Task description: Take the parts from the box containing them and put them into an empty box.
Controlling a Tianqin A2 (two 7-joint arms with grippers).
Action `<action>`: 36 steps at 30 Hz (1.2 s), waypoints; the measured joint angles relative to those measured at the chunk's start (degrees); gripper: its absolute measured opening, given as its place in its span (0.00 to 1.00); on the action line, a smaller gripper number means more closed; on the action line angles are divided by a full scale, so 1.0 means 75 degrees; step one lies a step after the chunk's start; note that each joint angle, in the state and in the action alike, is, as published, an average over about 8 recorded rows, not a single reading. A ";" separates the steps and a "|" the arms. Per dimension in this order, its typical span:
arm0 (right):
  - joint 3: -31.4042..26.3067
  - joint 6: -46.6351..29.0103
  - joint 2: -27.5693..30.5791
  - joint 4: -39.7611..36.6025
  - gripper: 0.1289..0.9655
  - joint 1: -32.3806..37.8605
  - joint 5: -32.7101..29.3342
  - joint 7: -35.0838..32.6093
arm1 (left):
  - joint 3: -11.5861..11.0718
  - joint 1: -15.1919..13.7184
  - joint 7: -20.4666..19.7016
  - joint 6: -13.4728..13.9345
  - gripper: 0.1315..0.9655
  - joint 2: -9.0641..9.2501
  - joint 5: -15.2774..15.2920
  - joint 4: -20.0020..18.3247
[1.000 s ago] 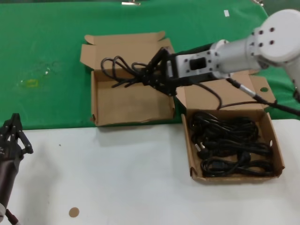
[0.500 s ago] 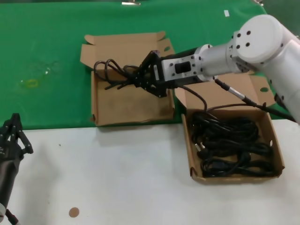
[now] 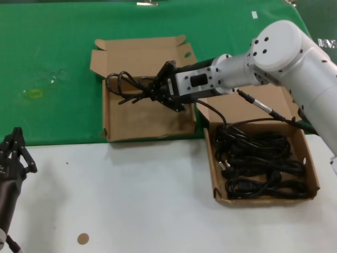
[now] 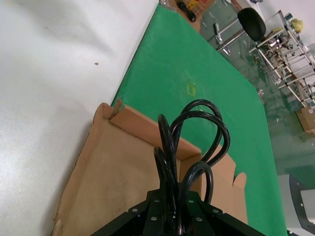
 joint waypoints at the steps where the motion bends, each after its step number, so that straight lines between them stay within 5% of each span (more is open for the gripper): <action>1: 0.0001 0.0022 -0.0030 -0.0074 0.06 0.0018 0.0004 -0.0055 | 0.0000 0.0000 0.0000 0.0000 0.02 0.0000 0.0000 0.0000; 21: 0.0037 0.0396 -0.0446 -0.1120 0.11 0.0338 0.0006 -0.0866 | 0.0000 0.0000 0.0000 0.0000 0.02 0.0000 0.0000 0.0000; 36: -0.0037 0.0174 -0.0025 0.0190 0.41 0.0128 -0.0206 0.0109 | 0.0000 0.0000 0.0000 0.0000 0.02 0.0000 0.0000 0.0000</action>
